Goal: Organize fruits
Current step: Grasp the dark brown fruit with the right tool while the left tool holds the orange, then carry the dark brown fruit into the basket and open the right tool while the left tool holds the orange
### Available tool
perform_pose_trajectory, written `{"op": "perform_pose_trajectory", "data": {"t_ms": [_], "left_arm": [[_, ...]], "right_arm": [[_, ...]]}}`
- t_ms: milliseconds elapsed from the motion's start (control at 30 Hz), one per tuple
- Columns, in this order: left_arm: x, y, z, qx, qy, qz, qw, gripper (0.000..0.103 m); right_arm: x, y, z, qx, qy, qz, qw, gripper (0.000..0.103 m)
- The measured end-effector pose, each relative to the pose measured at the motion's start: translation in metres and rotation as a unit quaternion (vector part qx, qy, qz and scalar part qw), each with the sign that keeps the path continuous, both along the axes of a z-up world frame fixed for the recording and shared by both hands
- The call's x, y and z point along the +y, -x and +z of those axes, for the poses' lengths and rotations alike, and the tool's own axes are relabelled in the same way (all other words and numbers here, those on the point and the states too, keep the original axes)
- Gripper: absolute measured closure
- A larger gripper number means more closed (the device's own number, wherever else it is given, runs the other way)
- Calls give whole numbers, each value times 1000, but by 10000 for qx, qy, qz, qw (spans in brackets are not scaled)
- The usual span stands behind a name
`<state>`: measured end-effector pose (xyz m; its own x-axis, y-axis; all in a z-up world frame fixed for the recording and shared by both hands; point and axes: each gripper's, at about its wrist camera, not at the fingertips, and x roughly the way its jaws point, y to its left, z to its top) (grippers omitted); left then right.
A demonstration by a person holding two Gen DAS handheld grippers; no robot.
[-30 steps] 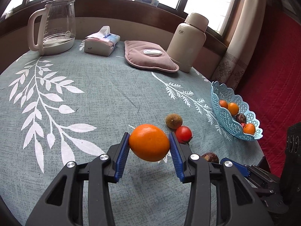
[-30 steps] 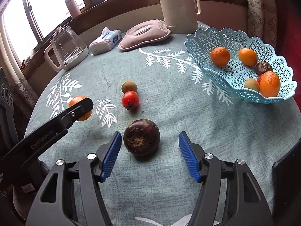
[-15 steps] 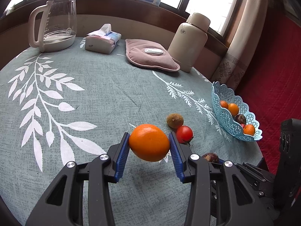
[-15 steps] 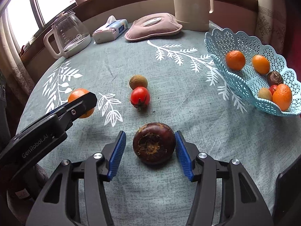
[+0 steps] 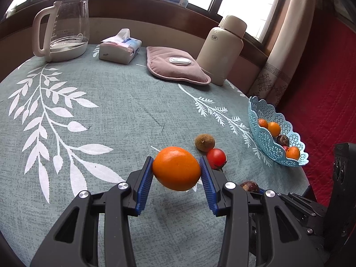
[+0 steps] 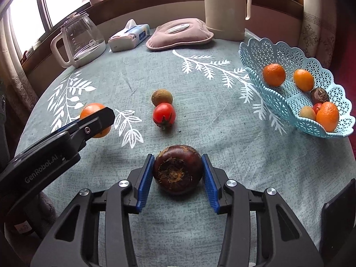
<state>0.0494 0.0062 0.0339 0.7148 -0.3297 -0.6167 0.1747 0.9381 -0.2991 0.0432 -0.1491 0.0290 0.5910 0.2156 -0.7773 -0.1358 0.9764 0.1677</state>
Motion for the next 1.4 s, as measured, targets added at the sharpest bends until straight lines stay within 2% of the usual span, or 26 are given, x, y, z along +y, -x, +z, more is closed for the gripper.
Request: {"op": "perform_pose_trajectory", "data": {"t_ms": [433, 833, 1067, 1400], "left_arm": [[0, 0, 1, -5, 1, -11, 10000, 60], [-5, 1, 3, -43, -27, -42, 10000, 60], [-7, 1, 4, -76, -73, -87, 9999, 60], [-7, 1, 2, -73, -80, -100, 9999, 60]], "right_arm": [[-20, 2, 28, -354, -152, -263, 9989, 59], [-78, -4, 62, -841, -218, -1025, 9909, 59], [-109, -19, 57, -815, -250, -1456, 9857, 59], [-126, -42, 39, -678, -139, -1696, 9831, 59]]}}
